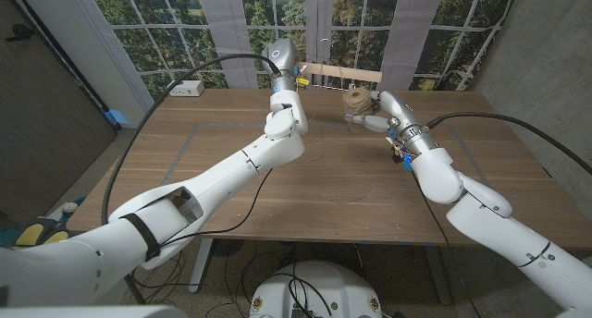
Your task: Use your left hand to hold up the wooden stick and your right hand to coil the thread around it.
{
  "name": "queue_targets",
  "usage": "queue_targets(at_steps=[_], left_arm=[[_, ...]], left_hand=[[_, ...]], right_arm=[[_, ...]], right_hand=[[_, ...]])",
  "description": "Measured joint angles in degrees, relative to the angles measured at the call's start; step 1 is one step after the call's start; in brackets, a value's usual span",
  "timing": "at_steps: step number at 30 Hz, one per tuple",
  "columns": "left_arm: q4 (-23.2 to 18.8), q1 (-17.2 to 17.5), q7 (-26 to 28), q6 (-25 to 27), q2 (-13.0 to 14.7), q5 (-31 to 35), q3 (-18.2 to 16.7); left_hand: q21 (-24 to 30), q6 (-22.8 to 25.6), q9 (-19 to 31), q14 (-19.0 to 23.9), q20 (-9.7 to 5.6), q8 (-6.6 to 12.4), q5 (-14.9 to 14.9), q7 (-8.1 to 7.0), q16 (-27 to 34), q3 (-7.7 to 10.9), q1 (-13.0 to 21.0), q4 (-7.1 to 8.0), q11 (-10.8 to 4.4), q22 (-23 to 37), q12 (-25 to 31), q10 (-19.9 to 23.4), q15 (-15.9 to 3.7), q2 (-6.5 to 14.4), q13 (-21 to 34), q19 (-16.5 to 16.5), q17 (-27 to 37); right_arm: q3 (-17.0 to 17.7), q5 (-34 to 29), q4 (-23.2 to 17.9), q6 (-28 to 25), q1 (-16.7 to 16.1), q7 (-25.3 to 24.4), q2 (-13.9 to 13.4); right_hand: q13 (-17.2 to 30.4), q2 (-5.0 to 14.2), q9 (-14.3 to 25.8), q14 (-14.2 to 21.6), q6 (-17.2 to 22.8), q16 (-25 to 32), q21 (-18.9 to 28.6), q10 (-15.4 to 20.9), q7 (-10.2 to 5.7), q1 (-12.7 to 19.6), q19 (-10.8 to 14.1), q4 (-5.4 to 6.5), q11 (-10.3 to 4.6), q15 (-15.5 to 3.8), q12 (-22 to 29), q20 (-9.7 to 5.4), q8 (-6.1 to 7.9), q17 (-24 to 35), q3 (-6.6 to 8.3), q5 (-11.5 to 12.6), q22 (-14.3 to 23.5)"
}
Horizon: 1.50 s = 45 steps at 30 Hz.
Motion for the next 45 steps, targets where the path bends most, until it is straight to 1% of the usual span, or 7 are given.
queue_targets(at_steps=[5,12,21,27,37,39,45], left_arm=[[0.36,0.15,1.12,-0.70,-0.15,-0.28,-0.31],[0.74,0.45,2.71,-1.75,-0.28,-0.71,-0.82],[1.22,0.82,4.79,-3.28,-0.40,-1.20,-1.58],[1.48,0.99,6.00,-4.34,-0.46,-1.38,-2.00],[1.66,1.35,7.49,-5.71,-0.51,-1.68,-2.58],[1.66,1.45,7.74,-5.94,-0.51,-1.72,-2.69],[1.29,2.04,8.34,-6.97,-0.41,-2.26,-3.36]], left_hand=[[0.00,0.00,0.10,0.00,0.00,-0.05,0.00,0.00,0.00,0.00,0.00,0.00,-0.20,0.00,-0.22,0.20,0.00,0.00,0.01,0.00,0.00],[0.00,0.00,0.47,0.00,0.00,-0.21,0.23,0.02,-0.03,0.00,-0.01,0.00,-0.20,0.00,-0.39,0.20,0.00,0.01,0.01,-0.01,0.00],[0.00,0.19,0.37,0.00,0.00,-0.54,0.24,0.20,-0.09,0.23,-0.01,-0.23,-0.21,0.00,-0.44,0.19,0.00,0.01,0.01,-0.01,0.00],[0.00,0.19,0.32,0.00,0.00,-0.67,0.24,0.21,-0.30,0.23,-0.01,-0.23,-0.22,0.00,-0.61,0.19,0.00,0.01,0.01,-0.02,0.00],[-0.01,0.58,0.26,0.10,0.00,-0.94,0.22,0.19,-0.57,0.23,-0.01,-0.23,-0.20,-0.01,-0.67,0.20,0.10,0.02,0.01,-0.02,0.00],[-0.01,0.59,0.27,0.10,0.00,-1.11,0.22,0.19,-0.58,0.23,-0.01,-0.23,-0.05,-0.01,-0.83,0.36,0.10,0.02,0.02,-0.02,0.00],[-0.01,0.61,0.30,0.24,0.00,-1.16,0.69,0.22,-0.76,0.46,-0.01,-0.46,-0.21,-0.01,-1.08,0.60,0.12,0.02,0.02,-0.02,0.00]], right_arm=[[-0.59,2.10,1.48,-0.45,0.04,0.09,0.28],[-1.70,4.26,3.31,-1.42,1.14,0.87,0.40],[-3.60,7.12,6.19,-3.39,3.31,2.01,0.49],[-4.80,9.02,8.46,-4.82,4.85,2.43,0.64],[-6.32,11.26,11.64,-6.58,6.99,2.52,0.84],[-6.90,11.81,12.88,-7.10,7.78,2.49,0.93],[-7.81,12.70,15.16,-7.93,9.29,1.79,1.25]], right_hand=[[0.04,0.00,0.00,0.32,0.00,0.02,0.00,0.01,0.00,0.00,0.00,0.00,0.00,0.13,0.07,0.00,-0.02,-0.27,0.00,0.00,0.00],[0.05,0.00,0.00,0.32,0.00,0.14,0.00,0.11,0.00,0.00,0.00,0.00,-0.10,0.13,0.14,0.00,-0.03,-0.23,0.00,-0.06,0.00],[0.04,0.00,0.00,0.32,0.00,0.14,0.44,0.32,0.00,0.00,-0.01,0.00,0.10,0.12,0.13,0.01,-0.20,0.04,0.00,-0.20,0.00],[0.04,0.00,0.00,0.32,0.00,0.14,0.44,0.33,0.00,0.00,-0.01,0.00,0.10,0.11,0.13,0.01,0.01,0.03,0.00,0.00,0.00],[0.24,0.00,0.00,0.32,0.00,0.14,0.88,0.33,0.00,0.00,-0.02,0.00,0.09,0.08,-0.05,0.02,0.00,0.02,0.00,0.00,0.00],[0.31,0.00,0.00,0.38,0.00,0.14,0.88,0.33,0.00,0.00,-0.11,0.00,0.09,0.02,-0.05,0.11,0.00,0.01,0.00,0.00,0.00],[0.31,0.00,0.00,0.37,0.00,0.14,0.88,0.41,0.00,0.00,-0.11,0.00,0.02,0.01,-0.09,0.11,0.00,-0.03,0.00,-0.01,0.00]])
